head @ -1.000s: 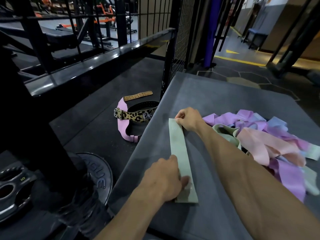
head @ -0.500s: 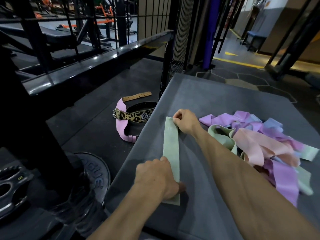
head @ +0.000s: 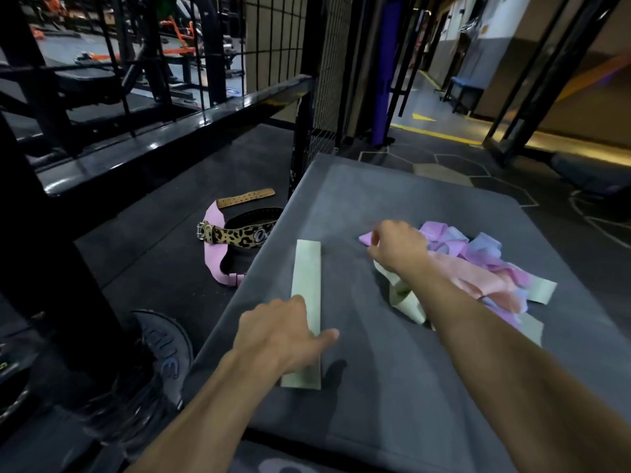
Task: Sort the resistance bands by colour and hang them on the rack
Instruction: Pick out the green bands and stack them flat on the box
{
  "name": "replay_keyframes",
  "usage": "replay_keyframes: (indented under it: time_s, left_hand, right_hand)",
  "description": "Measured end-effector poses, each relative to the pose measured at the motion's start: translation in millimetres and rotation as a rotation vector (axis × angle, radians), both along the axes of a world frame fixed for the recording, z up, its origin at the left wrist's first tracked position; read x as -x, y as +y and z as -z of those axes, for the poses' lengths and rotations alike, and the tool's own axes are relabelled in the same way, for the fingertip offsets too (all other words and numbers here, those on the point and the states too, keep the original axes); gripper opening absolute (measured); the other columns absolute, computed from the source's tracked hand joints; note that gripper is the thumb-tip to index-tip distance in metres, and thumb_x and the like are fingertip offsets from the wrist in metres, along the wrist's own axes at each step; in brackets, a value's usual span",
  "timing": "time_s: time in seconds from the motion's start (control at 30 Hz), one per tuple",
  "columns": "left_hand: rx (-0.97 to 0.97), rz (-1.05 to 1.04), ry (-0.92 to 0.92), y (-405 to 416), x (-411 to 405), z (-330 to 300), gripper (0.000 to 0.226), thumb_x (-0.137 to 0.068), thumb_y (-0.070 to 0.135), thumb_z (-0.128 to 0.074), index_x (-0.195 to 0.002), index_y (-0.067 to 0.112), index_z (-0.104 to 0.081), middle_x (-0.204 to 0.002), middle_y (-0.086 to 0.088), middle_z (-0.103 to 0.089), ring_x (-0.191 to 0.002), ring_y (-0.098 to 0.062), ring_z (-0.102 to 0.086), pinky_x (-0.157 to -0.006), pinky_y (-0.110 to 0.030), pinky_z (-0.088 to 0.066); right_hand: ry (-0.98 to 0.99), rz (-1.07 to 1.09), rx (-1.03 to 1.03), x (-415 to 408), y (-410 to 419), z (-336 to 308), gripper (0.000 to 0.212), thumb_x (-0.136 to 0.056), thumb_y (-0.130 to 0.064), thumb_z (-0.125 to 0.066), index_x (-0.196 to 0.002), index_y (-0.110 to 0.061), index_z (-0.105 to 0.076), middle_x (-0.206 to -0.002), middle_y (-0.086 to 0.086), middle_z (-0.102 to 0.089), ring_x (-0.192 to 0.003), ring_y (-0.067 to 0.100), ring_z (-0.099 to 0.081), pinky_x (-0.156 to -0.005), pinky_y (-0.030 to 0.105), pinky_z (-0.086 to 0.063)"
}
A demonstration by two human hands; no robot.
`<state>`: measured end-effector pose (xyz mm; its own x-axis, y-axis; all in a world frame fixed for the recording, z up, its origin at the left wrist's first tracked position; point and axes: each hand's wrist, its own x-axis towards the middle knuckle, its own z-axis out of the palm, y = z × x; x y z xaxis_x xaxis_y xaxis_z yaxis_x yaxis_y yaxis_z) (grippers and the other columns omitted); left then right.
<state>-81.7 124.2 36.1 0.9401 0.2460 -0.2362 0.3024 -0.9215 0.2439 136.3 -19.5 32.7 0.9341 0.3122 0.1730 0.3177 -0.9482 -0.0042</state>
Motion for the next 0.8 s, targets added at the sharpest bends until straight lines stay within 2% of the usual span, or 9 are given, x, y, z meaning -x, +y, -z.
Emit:
replay_keyframes:
  time_s: [0.13, 0.2, 0.3, 0.4, 0.47, 0.53, 0.67, 0.73, 0.8]
  left_hand:
    - [0.012, 0.053, -0.053, -10, 10, -4, 0.046, -0.090, 0.070, -0.047, -0.098, 0.025, -0.044, -0.111, -0.001, -0.062, -0.104, -0.028, -0.058, -0.076, -0.037, -0.039]
    - [0.016, 0.071, -0.087, -18, 14, -7, 0.042, -0.091, 0.067, -0.048, -0.097, 0.025, -0.046, -0.111, -0.001, -0.062, -0.106, -0.028, -0.058, -0.075, -0.037, -0.039]
    - [0.016, 0.089, -0.088, -31, 21, -12, 0.040, -0.092, 0.064, -0.049, -0.094, 0.024, -0.047, -0.108, -0.002, -0.064, -0.104, -0.029, -0.060, -0.078, -0.037, -0.043]
    - [0.022, 0.092, -0.100, -46, 29, -17, 0.038, -0.093, 0.062, -0.048, -0.095, 0.024, -0.049, -0.107, -0.002, -0.064, -0.102, -0.028, -0.060, -0.082, -0.037, -0.045]
    - [0.033, 0.101, -0.122, -53, 35, -19, 0.036, -0.094, 0.061, -0.048, -0.094, 0.025, -0.049, -0.106, -0.001, -0.065, -0.102, -0.027, -0.059, -0.084, -0.037, -0.046]
    - [0.040, 0.094, -0.136, -56, 40, -20, 0.036, -0.095, 0.059, -0.049, -0.096, 0.024, -0.051, -0.106, 0.000, -0.065, -0.104, -0.026, -0.059, -0.087, -0.036, -0.048]
    - [0.074, 0.048, -0.206, -54, 43, -17, 0.032, -0.093, 0.057, -0.054, -0.093, 0.025, -0.051, -0.101, 0.002, -0.067, -0.101, -0.025, -0.061, -0.086, -0.037, -0.051]
    - [0.147, 0.033, -0.243, -57, 44, -18, 0.029, -0.092, 0.055, -0.056, -0.090, 0.026, -0.049, -0.096, 0.005, -0.066, -0.093, -0.022, -0.062, -0.083, -0.034, -0.051]
    - [0.240, 0.030, -0.290, -62, 46, -21, 0.025, -0.092, 0.051, -0.060, -0.092, 0.027, -0.050, -0.086, 0.009, -0.065, -0.083, -0.020, -0.061, -0.077, -0.031, -0.049]
  right_hand:
    - [0.020, -0.098, 0.013, 33, -46, -18, 0.012, -0.088, -0.028, -0.058, -0.081, -0.022, -0.066, -0.093, -0.002, -0.060, -0.096, 0.030, -0.063, -0.067, 0.033, -0.037]
    - [0.031, -0.167, 0.040, 56, -63, -23, 0.012, -0.085, -0.036, -0.065, -0.091, -0.026, -0.069, -0.096, -0.005, -0.057, -0.101, 0.027, -0.061, -0.071, 0.032, -0.037]
    - [0.041, -0.185, 0.307, 87, -77, -15, 0.041, -0.079, -0.054, -0.065, -0.115, -0.033, -0.065, -0.126, -0.001, -0.052, -0.118, 0.030, -0.050, -0.090, 0.039, -0.041]
    - [-0.019, -0.113, 0.429, 104, -86, 10, 0.035, -0.090, -0.043, -0.062, -0.123, -0.033, -0.059, -0.131, 0.003, -0.049, -0.121, 0.030, -0.049, -0.091, 0.042, -0.041]
    - [-0.132, -0.096, 0.317, 110, -92, 14, 0.022, -0.086, -0.027, -0.068, -0.107, -0.031, -0.067, -0.111, 0.002, -0.061, -0.102, 0.028, -0.061, -0.080, 0.042, -0.047]
    - [-0.221, -0.094, 0.150, 117, -101, 4, 0.014, -0.077, -0.015, -0.073, -0.087, -0.022, -0.068, -0.084, 0.002, -0.063, -0.078, 0.031, -0.064, -0.066, 0.042, -0.051]
    - [-0.372, -0.107, -0.156, 133, -124, -27, 0.010, -0.083, -0.003, -0.065, -0.080, -0.012, -0.061, -0.071, 0.002, -0.060, -0.061, 0.025, -0.060, -0.050, 0.037, -0.044]
    - [-0.348, -0.095, -0.504, 149, -134, -40, 0.013, -0.084, -0.005, -0.068, -0.076, -0.013, -0.062, -0.070, -0.003, -0.062, -0.062, 0.019, -0.058, -0.057, 0.035, -0.045]
    - [-0.218, -0.106, -0.815, 165, -141, -48, 0.010, -0.085, -0.007, -0.070, -0.081, -0.016, -0.067, -0.075, -0.010, -0.066, -0.071, 0.010, -0.062, -0.065, 0.019, -0.046]
